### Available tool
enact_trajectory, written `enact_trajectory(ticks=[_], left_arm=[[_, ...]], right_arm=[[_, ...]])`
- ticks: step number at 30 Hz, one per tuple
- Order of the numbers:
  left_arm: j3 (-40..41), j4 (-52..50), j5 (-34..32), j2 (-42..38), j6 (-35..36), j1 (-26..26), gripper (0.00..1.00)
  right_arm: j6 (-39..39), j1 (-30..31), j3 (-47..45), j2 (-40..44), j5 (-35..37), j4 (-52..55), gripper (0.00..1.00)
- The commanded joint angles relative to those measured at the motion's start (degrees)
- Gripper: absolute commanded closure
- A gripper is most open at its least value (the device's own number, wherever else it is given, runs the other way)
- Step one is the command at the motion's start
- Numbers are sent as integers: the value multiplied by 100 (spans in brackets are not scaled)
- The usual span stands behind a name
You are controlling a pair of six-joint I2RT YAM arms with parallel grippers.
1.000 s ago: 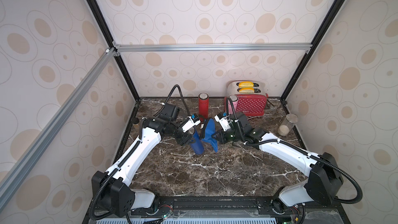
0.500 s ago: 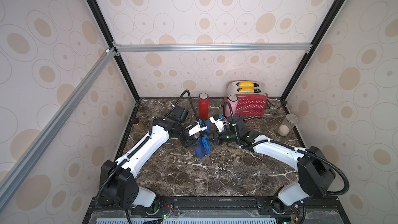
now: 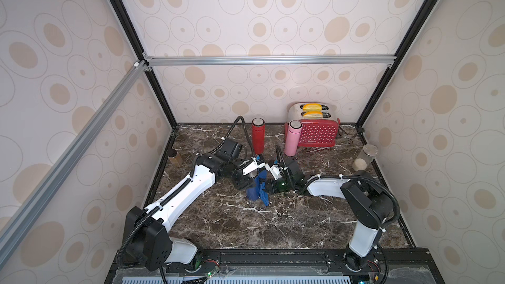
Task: Wipe the surface of the thermos
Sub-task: Wipe the dirt from the surface of the thermos.
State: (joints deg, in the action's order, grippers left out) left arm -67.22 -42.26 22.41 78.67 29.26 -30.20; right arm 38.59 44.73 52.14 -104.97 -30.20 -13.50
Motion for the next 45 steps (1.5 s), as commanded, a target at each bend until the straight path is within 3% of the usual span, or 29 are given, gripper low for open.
enact_trajectory(ticks=[1,11,18,28,40,45], left_arm=[[154,305,-181,-129,-62,-65,100],[417,406,-273,-386,-467,-58,100],[236,402,-453,-175,-865,-60,100],[463,932,-1156,-150,-2335,-88,100],[614,1054,-1834,-587,-3149,-443,100],[973,1401,-2072,-821,-3642,-457,100]], right_arm=[[72,132,-11,2,-276,-258,100],[-254,129,729,1439,-563,649,100],[-167,130,707,959,-557,407,100],[118,129,174,-260,-258,-456,100],[-273,165,1012,1108,-399,730,100],[-219,166,923,872,-408,632,100]])
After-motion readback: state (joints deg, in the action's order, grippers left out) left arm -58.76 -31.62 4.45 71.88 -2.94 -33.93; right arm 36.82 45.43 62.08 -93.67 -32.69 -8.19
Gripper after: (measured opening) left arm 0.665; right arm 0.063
